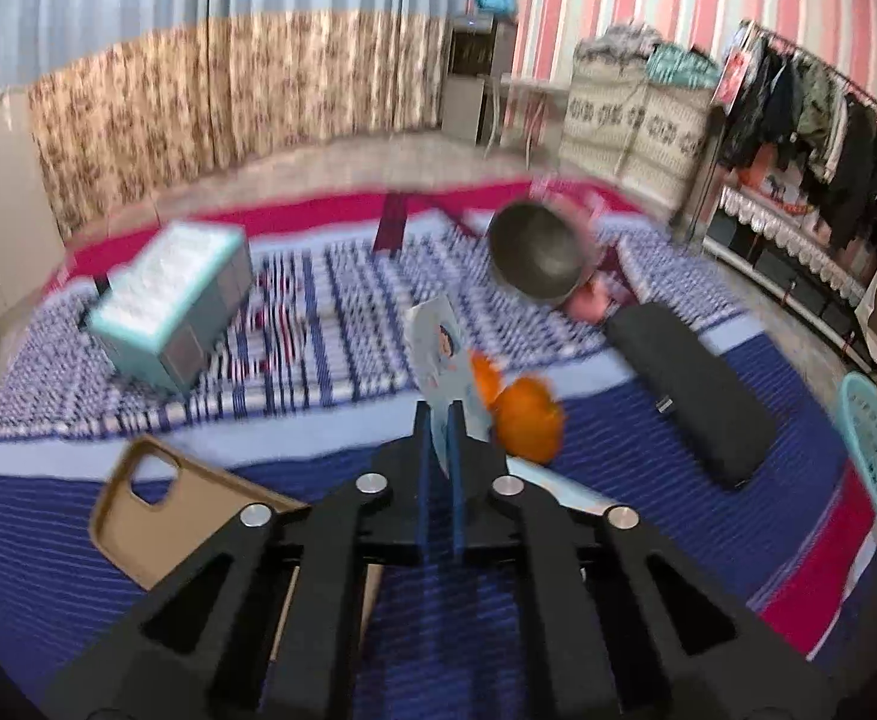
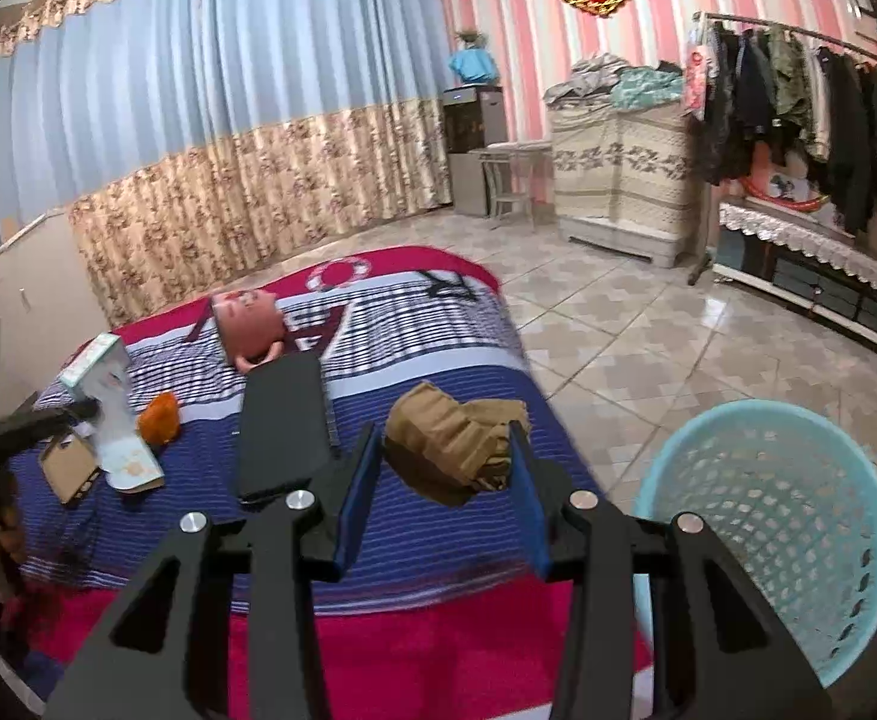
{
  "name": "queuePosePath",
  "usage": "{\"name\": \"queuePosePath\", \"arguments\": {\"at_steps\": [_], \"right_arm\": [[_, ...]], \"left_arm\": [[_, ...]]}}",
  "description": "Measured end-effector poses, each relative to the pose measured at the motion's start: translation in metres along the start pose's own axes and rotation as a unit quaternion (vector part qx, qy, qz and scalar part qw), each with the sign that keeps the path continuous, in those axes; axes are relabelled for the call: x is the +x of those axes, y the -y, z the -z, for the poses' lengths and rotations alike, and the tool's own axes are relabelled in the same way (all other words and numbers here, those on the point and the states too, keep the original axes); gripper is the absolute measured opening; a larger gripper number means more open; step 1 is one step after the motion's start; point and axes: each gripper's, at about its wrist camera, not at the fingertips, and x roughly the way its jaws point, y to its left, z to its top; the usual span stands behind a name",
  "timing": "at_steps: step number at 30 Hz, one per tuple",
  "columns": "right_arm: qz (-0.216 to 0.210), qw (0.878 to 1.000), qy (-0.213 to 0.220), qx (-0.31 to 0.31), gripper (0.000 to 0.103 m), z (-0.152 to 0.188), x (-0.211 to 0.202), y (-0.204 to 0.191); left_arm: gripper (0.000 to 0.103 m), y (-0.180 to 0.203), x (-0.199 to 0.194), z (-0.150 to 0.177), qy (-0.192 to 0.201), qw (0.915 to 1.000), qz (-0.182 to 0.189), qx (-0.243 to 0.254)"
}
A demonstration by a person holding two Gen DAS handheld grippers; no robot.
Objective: Collect trash
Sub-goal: 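Carry the tan cloth and white card over the basket with both tools, then open both tools to drop the tan cloth and white card into the basket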
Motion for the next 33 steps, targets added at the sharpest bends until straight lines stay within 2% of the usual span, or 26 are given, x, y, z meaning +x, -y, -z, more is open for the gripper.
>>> {"name": "queuePosePath", "arguments": {"at_steps": [4, 6, 12, 18, 26, 33], "right_arm": [[0.021, 1.0, 0.008, 0.009, 0.042, 0.001, -0.008, 0.02], [0.04, 0.999, 0.015, 0.006, 0.042, 0.0, -0.015, 0.031], [0.089, 0.995, 0.028, 0.019, 0.042, -0.002, -0.03, 0.072], [0.149, 0.987, 0.028, 0.048, 0.042, 0.006, -0.044, 0.121], [0.193, 0.975, 0.021, 0.108, 0.042, 0.018, -0.056, 0.181], [0.218, 0.969, 0.014, 0.114, 0.042, 0.024, -0.056, 0.196]], "left_arm": [[0.0, 0.03, -0.037, -0.016, 0.059, 0.9977, -0.019, 0.028], [0.0, 0.048, -0.05, -0.024, 0.078, 0.996, -0.015, 0.041], [0.0, 0.108, -0.067, -0.035, 0.109, 0.9911, 0.004, 0.076], [0.0, 0.187, -0.069, -0.037, 0.123, 0.9845, 0.063, 0.108], [0.0, 0.291, -0.056, -0.015, 0.119, 0.972, 0.136, 0.151], [0.0, 0.366, -0.033, 0.01, 0.092, 0.9639, 0.181, 0.172]]}}
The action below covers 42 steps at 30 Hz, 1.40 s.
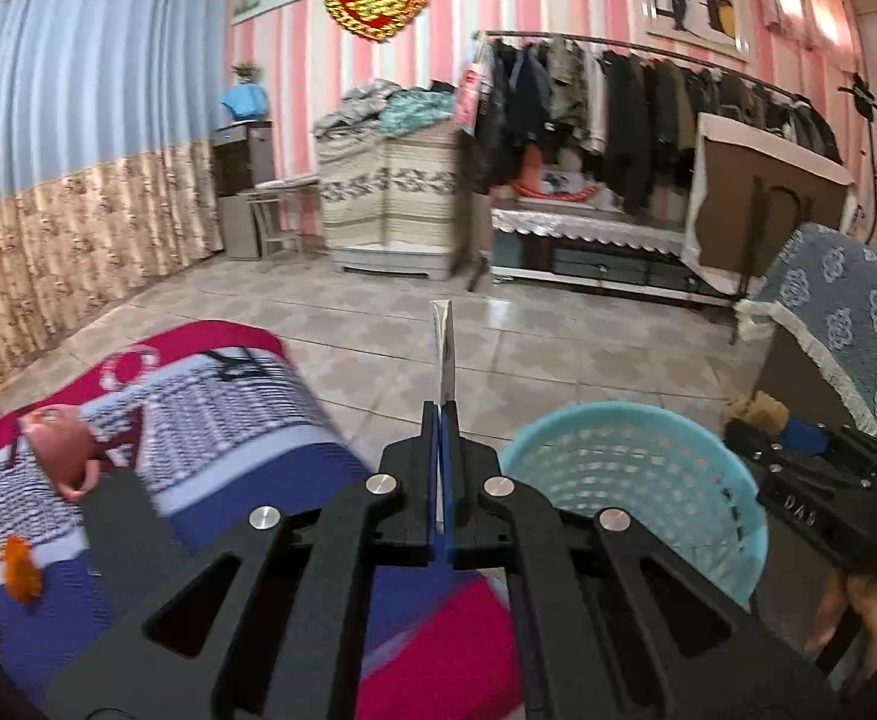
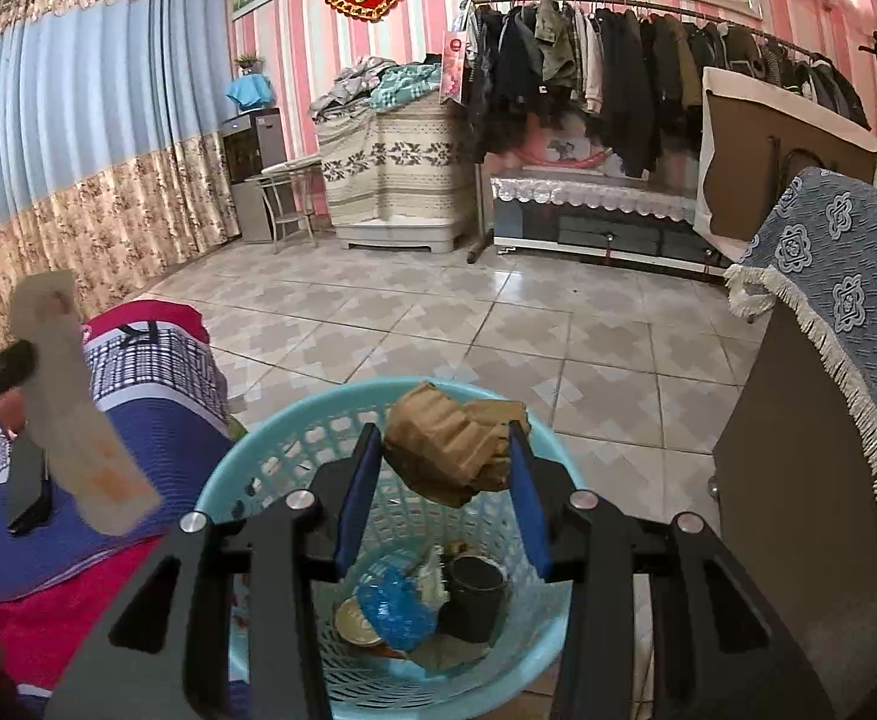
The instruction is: Collect trash
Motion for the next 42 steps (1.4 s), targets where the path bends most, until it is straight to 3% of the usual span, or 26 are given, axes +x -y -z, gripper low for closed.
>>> {"name": "queuePosePath", "arguments": {"at_steps": [7, 11, 12, 13, 15, 22, 27, 37, 39, 42], "right_arm": [[0.005, 1.0, -0.005, 0.018, 0.042, 0.001, 0.001, 0.02], [0.005, 1.0, -0.005, 0.026, 0.042, 0.001, 0.003, 0.024], [0.004, 1.0, -0.005, 0.027, 0.042, 0.001, 0.003, 0.022], [0.003, 1.0, -0.006, 0.028, 0.042, 0.001, 0.004, 0.023], [0.002, 1.0, -0.007, 0.026, 0.042, 0.002, 0.005, 0.021], [-0.003, 1.0, -0.01, 0.017, 0.042, 0.006, 0.007, 0.011], [-0.01, 1.0, -0.012, 0.009, 0.042, 0.007, 0.012, -0.004], [-0.033, 0.999, -0.026, 0.0, 0.047, 0.008, 0.026, -0.029], [-0.032, 0.999, -0.023, 0.001, 0.066, 0.008, 0.026, -0.032], [-0.026, 1.0, -0.014, -0.007, 0.073, 0.007, 0.022, -0.037]], "left_arm": [[0.0, 0.05, 0.04, 0.004, -0.009, 0.9992, 0.022, 0.031], [0.002, 0.052, 0.056, 0.002, -0.026, 0.999, 0.018, 0.032], [0.013, 0.051, 0.058, 0.002, -0.03, 0.9989, 0.018, 0.032], [0.036, 0.049, 0.061, 0.003, -0.038, 0.9986, 0.015, 0.033], [0.065, 0.046, 0.061, 0.003, -0.038, 0.9988, 0.002, 0.03], [0.089, 0.007, 0.042, 0.0, -0.019, 0.9989, -0.04, 0.012], [0.096, -0.029, 0.025, -0.006, -0.008, 0.9974, -0.071, -0.012], [0.097, -0.09, -0.002, -0.005, -0.004, 0.9916, -0.115, -0.059], [0.097, -0.095, -0.006, -0.003, -0.002, 0.9908, -0.121, -0.059], [0.097, -0.101, -0.014, -0.003, 0.003, 0.9899, -0.13, -0.057]]}}
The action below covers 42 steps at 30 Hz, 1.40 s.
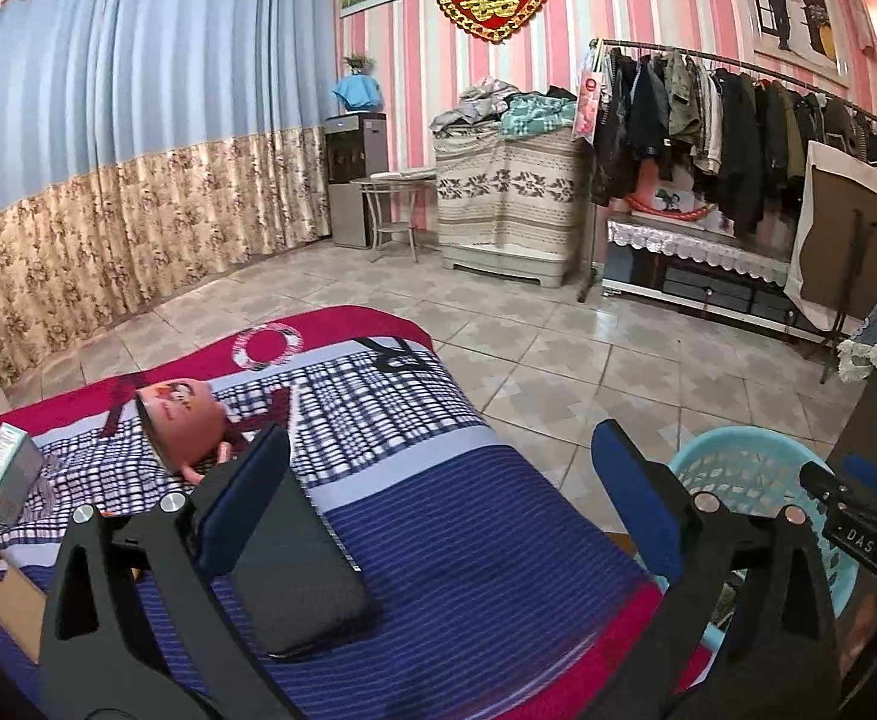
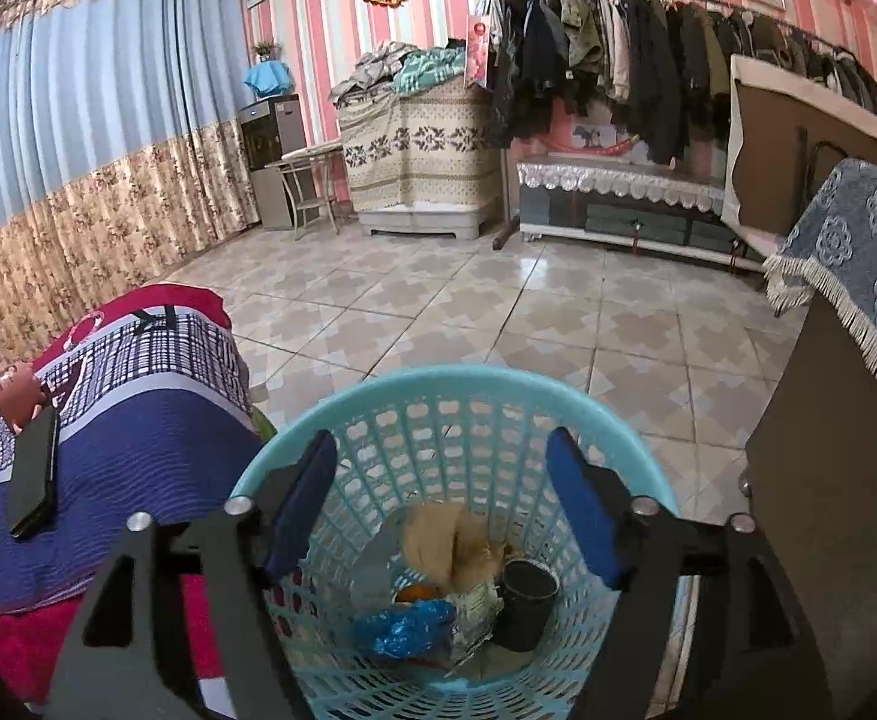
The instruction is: Collect trash
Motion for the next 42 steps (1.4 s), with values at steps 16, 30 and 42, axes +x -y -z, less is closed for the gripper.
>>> {"name": "queuePosePath", "arguments": {"at_steps": [16, 30, 42], "right_arm": [[-0.007, 1.0, 0.019, -0.006, 0.096, -0.007, -0.011, -0.01], [-0.031, 0.999, 0.027, -0.032, 0.096, -0.008, -0.018, -0.042], [-0.056, 0.995, 0.027, -0.081, 0.096, 0.001, -0.021, -0.099]], "left_arm": [[0.097, -0.04, -0.024, 0.014, -0.004, 0.9993, -0.032, -0.016], [0.098, -0.115, -0.045, 0.042, -0.024, 0.9941, -0.1, -0.036], [0.098, -0.186, -0.061, 0.074, -0.045, 0.9859, -0.145, -0.069]]}}
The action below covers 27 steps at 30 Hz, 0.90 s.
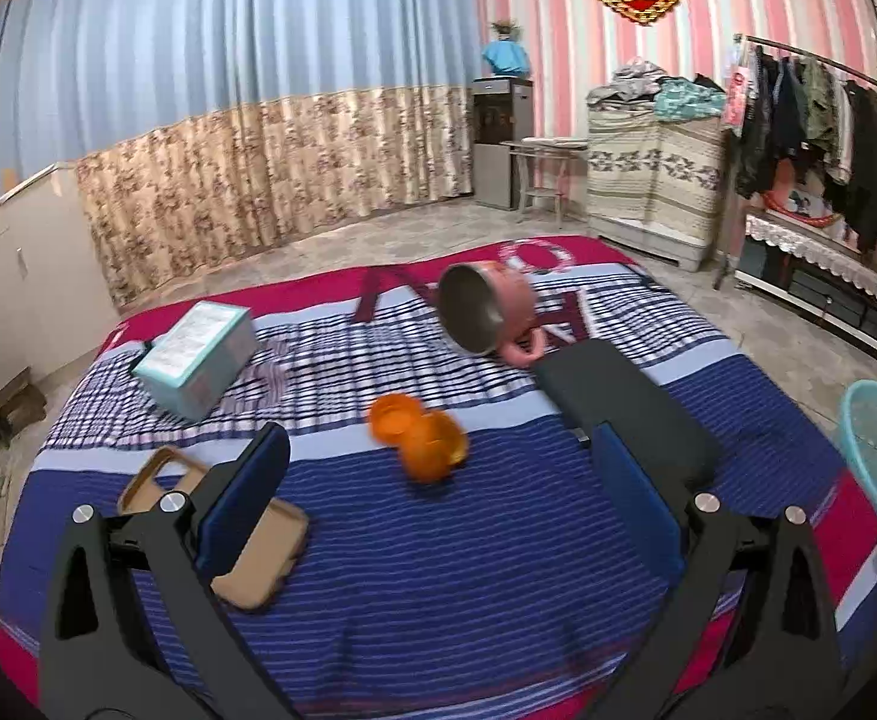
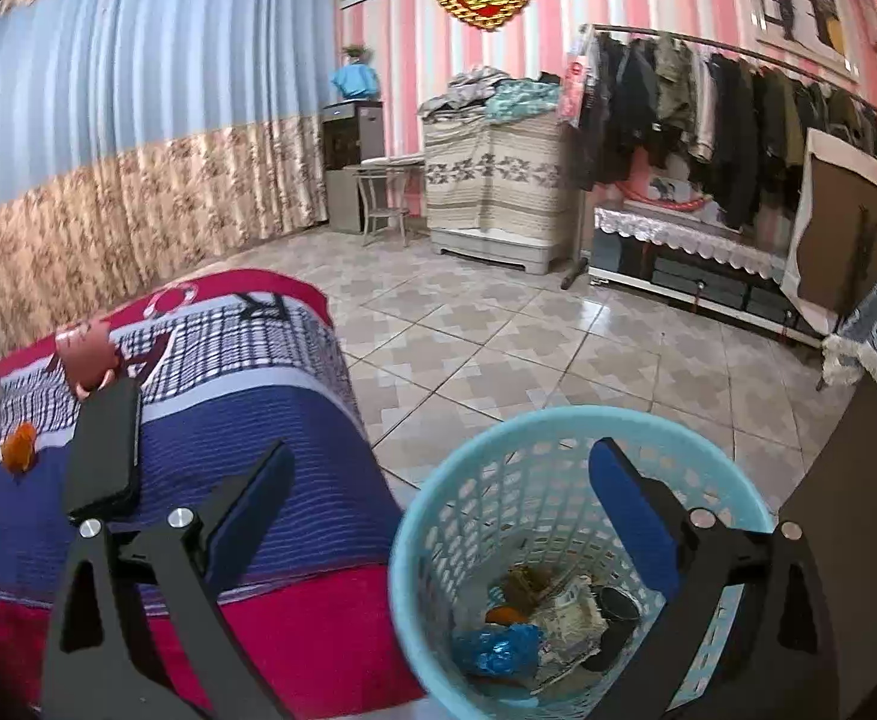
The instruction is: Collect trash
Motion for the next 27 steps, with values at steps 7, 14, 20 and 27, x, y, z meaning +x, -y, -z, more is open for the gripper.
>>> {"name": "queuePosePath", "arguments": {"at_steps": [7, 14, 20, 27], "right_arm": [[-0.029, 0.999, -0.011, -0.023, 0.096, 0.005, 0.003, -0.04], [-0.046, 0.996, -0.016, -0.068, 0.096, 0.013, 0.001, -0.083], [-0.067, 0.995, -0.018, -0.072, 0.096, 0.015, -0.005, -0.102], [-0.089, 0.995, -0.014, -0.048, 0.096, 0.015, -0.013, -0.115]], "left_arm": [[0.098, -0.039, 0.008, 0.015, -0.019, 0.9994, -0.018, -0.024], [0.098, -0.067, 0.012, 0.028, -0.027, 0.9986, -0.034, -0.031], [0.098, -0.082, 0.016, 0.036, -0.035, 0.998, -0.034, -0.04], [0.098, -0.095, 0.017, 0.04, -0.038, 0.9977, -0.027, -0.05]]}}
